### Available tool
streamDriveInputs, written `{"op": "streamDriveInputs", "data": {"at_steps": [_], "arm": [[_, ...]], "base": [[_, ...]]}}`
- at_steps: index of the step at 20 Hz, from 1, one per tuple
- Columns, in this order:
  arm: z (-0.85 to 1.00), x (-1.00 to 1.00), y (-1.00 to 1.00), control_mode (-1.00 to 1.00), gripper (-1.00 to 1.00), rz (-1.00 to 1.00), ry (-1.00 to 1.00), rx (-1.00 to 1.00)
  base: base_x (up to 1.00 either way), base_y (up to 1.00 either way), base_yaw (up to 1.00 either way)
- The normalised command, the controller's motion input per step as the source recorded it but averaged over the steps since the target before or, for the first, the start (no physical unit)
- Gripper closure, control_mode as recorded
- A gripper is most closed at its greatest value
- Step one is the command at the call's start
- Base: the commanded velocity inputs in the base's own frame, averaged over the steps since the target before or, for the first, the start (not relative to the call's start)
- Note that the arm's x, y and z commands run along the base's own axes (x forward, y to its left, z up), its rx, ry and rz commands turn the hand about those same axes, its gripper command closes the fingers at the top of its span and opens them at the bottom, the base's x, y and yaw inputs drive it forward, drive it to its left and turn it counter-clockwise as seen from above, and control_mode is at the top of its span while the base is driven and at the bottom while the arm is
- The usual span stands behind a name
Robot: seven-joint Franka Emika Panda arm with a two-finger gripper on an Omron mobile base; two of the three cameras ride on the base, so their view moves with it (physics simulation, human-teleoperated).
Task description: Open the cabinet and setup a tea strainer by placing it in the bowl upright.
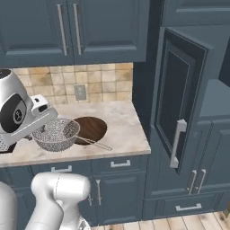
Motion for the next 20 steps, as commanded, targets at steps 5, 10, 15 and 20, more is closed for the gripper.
{"op": "streamDriveInputs", "data": {"at_steps": [5, 10, 15, 20], "arm": [[0.00, 0.00, 0.00, 1.00, 1.00, 0.00, 0.00, 0.00], [0.00, 0.00, 0.00, 1.00, 1.00, 0.00, 0.00, 0.00], [0.00, 0.00, 0.00, 1.00, 1.00, 0.00, 0.00, 0.00], [0.00, 0.00, 0.00, 1.00, 1.00, 0.00, 0.00, 0.00]], "base": [[0.28, 0.36, -0.13], [0.32, 0.10, -0.01], [0.28, 0.14, 0.00], [0.33, 0.07, 0.00]]}}
